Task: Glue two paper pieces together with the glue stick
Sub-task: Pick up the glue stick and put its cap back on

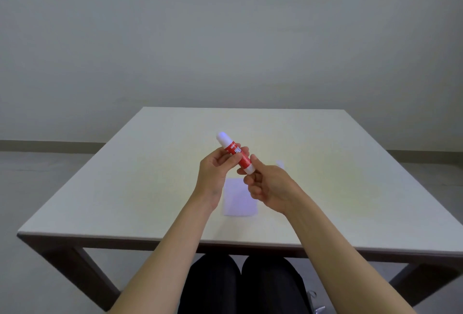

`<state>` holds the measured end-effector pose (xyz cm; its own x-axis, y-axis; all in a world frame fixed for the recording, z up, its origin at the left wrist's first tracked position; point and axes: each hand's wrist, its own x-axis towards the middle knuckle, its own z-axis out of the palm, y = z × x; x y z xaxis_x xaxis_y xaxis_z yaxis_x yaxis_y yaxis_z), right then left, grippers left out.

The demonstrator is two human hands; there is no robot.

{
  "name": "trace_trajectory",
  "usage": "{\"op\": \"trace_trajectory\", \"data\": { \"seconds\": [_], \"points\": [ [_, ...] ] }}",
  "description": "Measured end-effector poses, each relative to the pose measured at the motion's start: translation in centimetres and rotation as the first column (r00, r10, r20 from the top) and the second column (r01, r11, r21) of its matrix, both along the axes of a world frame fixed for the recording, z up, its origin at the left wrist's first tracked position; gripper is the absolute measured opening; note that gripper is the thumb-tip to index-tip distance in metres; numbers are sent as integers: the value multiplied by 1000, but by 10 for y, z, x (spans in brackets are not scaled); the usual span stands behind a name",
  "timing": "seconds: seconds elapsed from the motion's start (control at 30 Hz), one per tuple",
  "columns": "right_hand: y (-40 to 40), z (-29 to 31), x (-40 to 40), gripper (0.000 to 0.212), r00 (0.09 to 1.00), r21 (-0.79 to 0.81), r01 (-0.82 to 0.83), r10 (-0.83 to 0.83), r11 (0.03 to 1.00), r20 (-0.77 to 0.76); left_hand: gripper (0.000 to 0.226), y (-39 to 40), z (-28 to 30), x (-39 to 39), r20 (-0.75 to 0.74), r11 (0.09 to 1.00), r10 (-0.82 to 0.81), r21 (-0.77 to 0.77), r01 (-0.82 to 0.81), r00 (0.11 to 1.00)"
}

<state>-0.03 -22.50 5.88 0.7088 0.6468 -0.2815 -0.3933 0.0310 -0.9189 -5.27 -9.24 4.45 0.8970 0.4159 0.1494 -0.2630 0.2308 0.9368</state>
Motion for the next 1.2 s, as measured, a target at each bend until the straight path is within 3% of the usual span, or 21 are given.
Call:
{"op": "trace_trajectory", "data": {
  "seconds": [0.07, 0.13, 0.17, 0.23, 0.3, 0.33, 0.37, 0.43, 0.5, 0.53, 0.63, 0.7, 0.73, 0.8, 0.87, 0.9, 0.93, 0.97, 1.03, 1.1, 1.2],
  "points": [
    [-2, -4, -1, 35, 995, 43, 50, -53, 998, 79, 11, -5, -3, -2, -10, 999, 53, -10, -53, 999],
    [0, -9, -4, 25, 935, 67, 138, -152, 988, 319, 6, -11, -4, -2, -19, 995, 82, -56, -83, 996],
    [1, -12, -6, 19, 847, 54, 197, -198, 979, 493, 5, -13, -3, -2, -19, 993, 92, -76, -93, 996],
    [1, -20, -8, 15, 549, 12, 342, -210, 940, 809, 5, -16, -1, -2, -18, 991, 113, -75, -114, 993],
    [-1, -27, -7, 16, 294, -1, 439, -143, 899, 945, 4, -19, 2, 0, -14, 991, 131, -21, -132, 991],
    [-2, -28, -5, 17, 257, 13, 456, -146, 890, 955, 5, -20, 3, 0, -9, 991, 135, -2, -135, 991],
    [-2, -27, -3, 18, 304, 34, 445, -187, 895, 934, 5, -20, 4, 0, -5, 990, 139, 5, -139, 990],
    [0, -18, -2, 32, 611, 28, 362, -260, 932, 748, 3, -18, 7, 0, -2, 989, 149, 17, -149, 989],
    [1, -7, 1, 65, 923, -60, 164, -131, 985, 363, 4, -16, 9, 0, -8, 987, 153, 43, -153, 988],
    [-1, -5, 4, 77, 979, -89, 56, -37, 995, 198, 5, -16, 9, 0, -9, 988, 150, 51, -149, 989],
    [-4, -6, 8, 63, 997, 13, -54, 53, 998, 52, 7, -17, 10, -1, 4, 986, 150, 78, -150, 989],
    [-4, -10, 7, 46, 981, 94, 1, -20, 996, 193, 4, -17, 11, 0, 5, 984, 164, 74, -164, 986],
    [-4, -14, 5, 36, 923, 99, 57, -90, 993, 373, 3, -17, 12, 0, 2, 983, 171, 62, -171, 985],
    [-1, -22, -2, 13, 623, 89, 271, -245, 959, 743, 6, -19, 12, 1, 1, 984, 176, 34, -176, 984],
    [2, -30, -7, 13, 387, 160, 417, -334, 895, 859, 3, -22, 14, 2, 18, 987, 160, 24, -160, 987],
    [2, -31, -7, 17, 385, 169, 448, -360, 878, 850, 3, -24, 15, 3, 28, 987, 154, 29, -155, 988],
    [1, -29, -7, 19, 470, 149, 460, -382, 876, 796, 3, -24, 17, 3, 36, 988, 153, 30, -154, 988],
    [-1, -24, -6, 26, 629, 101, 428, -377, 898, 680, 3, -23, 18, 3, 40, 987, 158, 34, -160, 987],
    [-4, -11, -1, 61, 919, 22, 284, -278, 959, 278, 2, -21, 19, 4, 45, 985, 161, 54, -163, 986],
    [-7, -4, 3, 68, 986, 30, 156, -157, 987, 48, 3, -20, 19, 3, 43, 985, 152, 70, -155, 987],
    [-8, -2, 4, 41, 992, 145, 92, -104, 985, 77, 3, -17, 17, 3, 52, 988, 151, 39, -153, 987]
  ]
}}
